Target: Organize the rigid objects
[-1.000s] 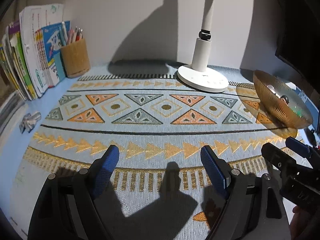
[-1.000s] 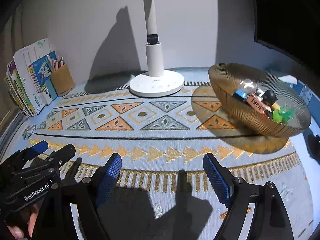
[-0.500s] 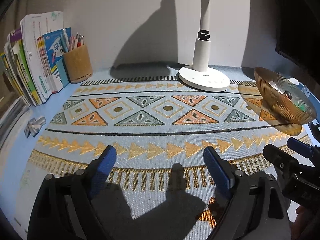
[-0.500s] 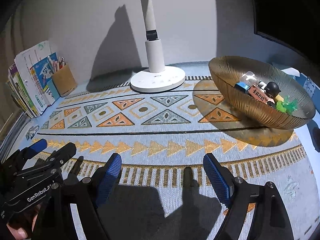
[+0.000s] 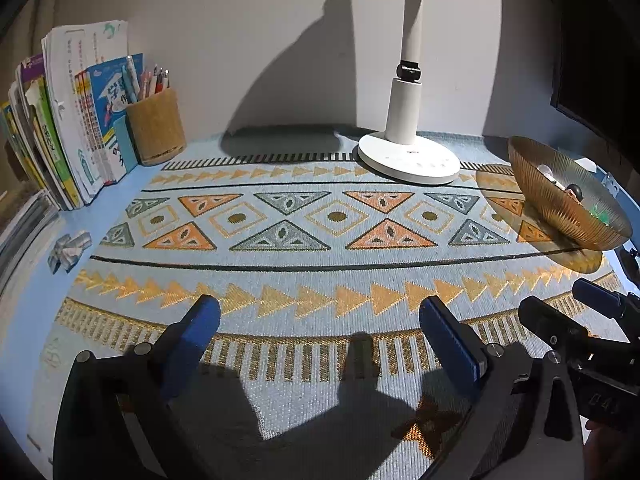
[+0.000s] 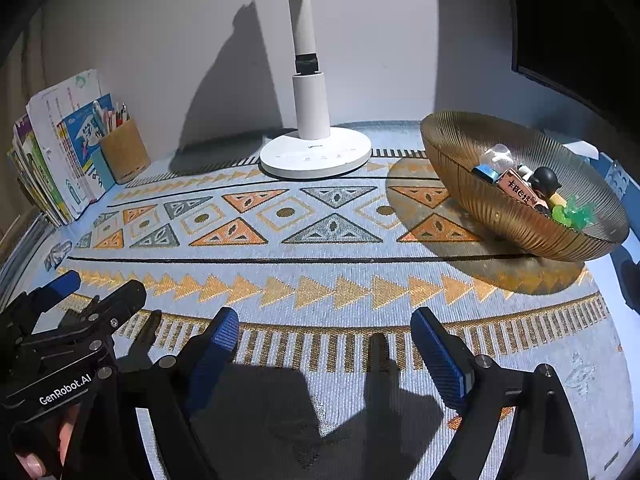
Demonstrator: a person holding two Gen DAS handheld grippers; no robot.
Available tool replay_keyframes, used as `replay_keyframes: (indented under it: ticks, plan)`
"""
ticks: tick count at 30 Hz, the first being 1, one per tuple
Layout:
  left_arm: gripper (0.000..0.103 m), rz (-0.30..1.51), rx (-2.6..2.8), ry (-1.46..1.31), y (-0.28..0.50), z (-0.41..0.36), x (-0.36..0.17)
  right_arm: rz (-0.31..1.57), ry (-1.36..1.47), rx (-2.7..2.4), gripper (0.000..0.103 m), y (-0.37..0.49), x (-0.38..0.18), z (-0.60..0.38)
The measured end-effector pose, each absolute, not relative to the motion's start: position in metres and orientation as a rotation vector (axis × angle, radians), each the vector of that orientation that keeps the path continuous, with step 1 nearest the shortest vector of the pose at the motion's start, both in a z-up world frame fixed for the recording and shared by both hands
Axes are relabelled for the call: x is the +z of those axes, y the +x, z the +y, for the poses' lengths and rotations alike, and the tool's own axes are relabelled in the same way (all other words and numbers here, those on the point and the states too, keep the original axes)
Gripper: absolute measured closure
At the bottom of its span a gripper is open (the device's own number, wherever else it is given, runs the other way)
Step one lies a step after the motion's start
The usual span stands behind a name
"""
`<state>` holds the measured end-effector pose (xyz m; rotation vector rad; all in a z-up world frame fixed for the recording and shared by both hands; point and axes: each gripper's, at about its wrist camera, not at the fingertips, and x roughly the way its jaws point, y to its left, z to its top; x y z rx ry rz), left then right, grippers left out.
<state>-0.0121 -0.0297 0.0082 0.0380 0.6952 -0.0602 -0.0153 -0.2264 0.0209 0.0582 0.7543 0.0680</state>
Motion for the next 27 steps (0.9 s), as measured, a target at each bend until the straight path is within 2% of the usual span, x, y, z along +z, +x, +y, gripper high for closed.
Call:
replay_keyframes:
  ticks: [27]
  plan:
    - [0.003, 0.748, -0.063, 0.008, -0.0037, -0.0229, 0.0031, 0.762, 0.041, 0.063, 0.015, -0.0144, 0.0193, -0.2236]
